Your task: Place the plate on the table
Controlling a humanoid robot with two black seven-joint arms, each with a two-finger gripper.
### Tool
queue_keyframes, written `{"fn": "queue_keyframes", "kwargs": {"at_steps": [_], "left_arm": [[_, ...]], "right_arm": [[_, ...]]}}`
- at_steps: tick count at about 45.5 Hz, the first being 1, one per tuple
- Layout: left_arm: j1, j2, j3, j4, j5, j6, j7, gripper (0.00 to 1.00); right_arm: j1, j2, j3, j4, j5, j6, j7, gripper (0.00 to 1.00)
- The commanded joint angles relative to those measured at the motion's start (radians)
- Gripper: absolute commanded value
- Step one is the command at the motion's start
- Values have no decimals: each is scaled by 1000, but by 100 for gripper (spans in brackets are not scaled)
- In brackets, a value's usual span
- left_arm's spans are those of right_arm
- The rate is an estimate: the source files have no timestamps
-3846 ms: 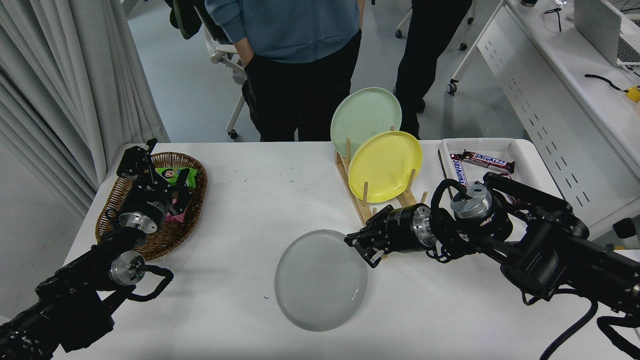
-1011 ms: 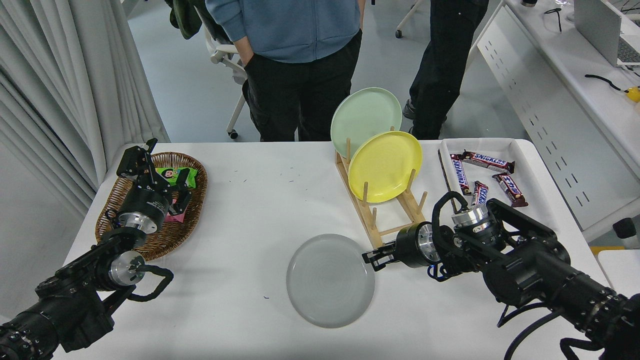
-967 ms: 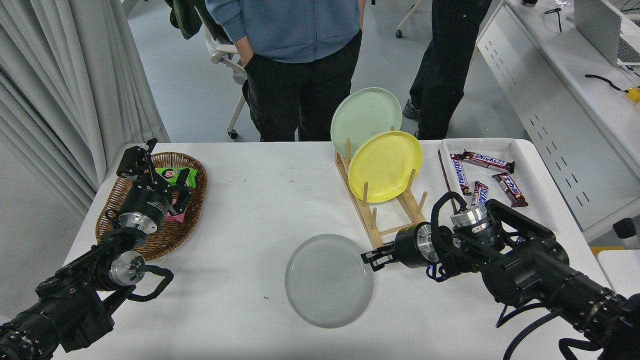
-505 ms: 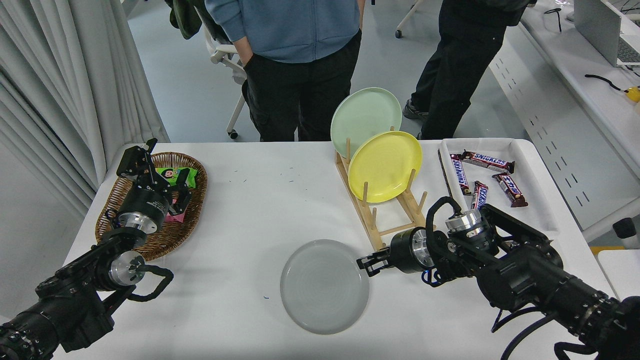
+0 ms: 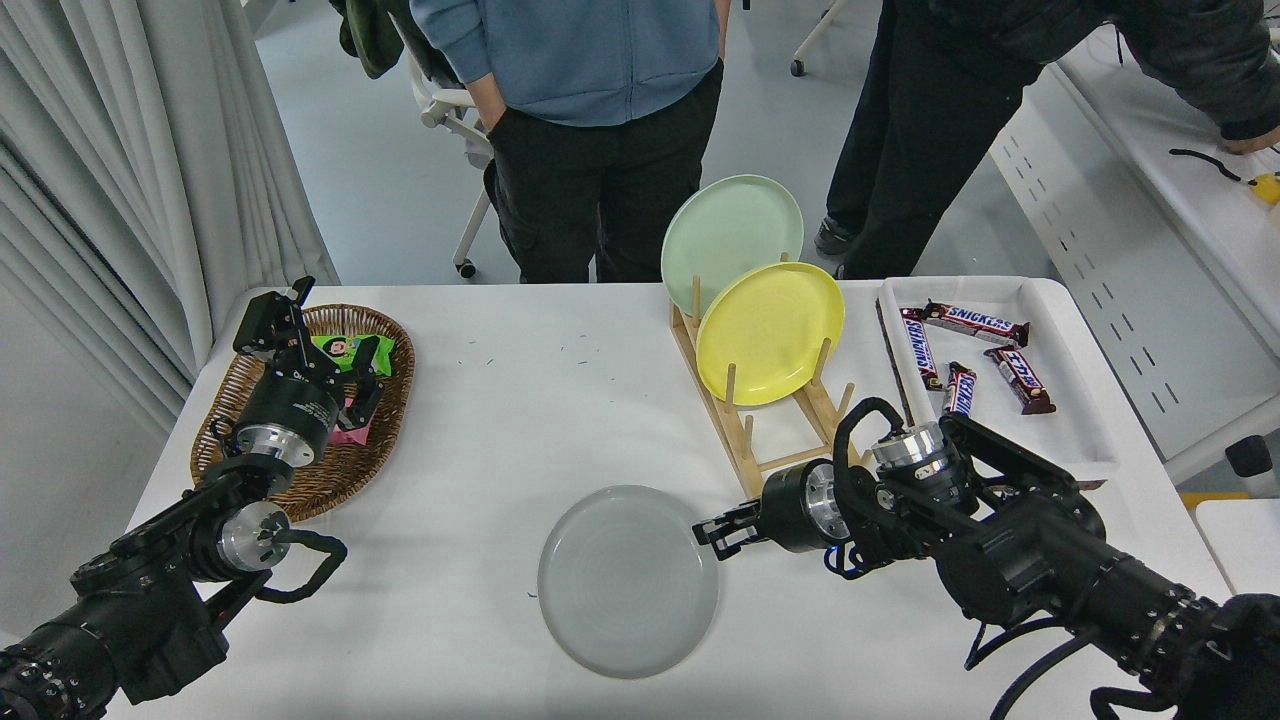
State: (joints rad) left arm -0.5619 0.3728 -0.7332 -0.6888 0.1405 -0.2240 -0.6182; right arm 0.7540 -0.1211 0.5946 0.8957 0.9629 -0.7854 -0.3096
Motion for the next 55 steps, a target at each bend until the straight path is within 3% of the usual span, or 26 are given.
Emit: {"fn": "queue_keyframes", "kwargs": {"at_steps": [1,4,13,15,18,24,32,55], "left_arm": [[0,0,0,0,1,0,0,100],[0,0,0,0,1,0,0,100],[0,0,0,0,1,0,0,100],[0,0,0,0,1,0,0,100],[0,0,0,0,1,0,0,100],[0,0,0,0,1,0,0,100],[0,0,0,0,1,0,0,100],[0,0,0,0,1,0,0,100]], "right_arm": [[-1,8,1,-3,-3,0,0,11],[-4,8,1,-3,-6,0,0,13],[-7,8,1,-3,-7,0,1,34],[-7,9,1,-3,-10,0,1,44],[-7,9,-1,-3,-13,0,1,68],[1,12,-1,17,-62,0,-3,98],[40,23,-90,74,-141,0,-9,99],[137,-37,-249,199,-171,268,-106,99]]}}
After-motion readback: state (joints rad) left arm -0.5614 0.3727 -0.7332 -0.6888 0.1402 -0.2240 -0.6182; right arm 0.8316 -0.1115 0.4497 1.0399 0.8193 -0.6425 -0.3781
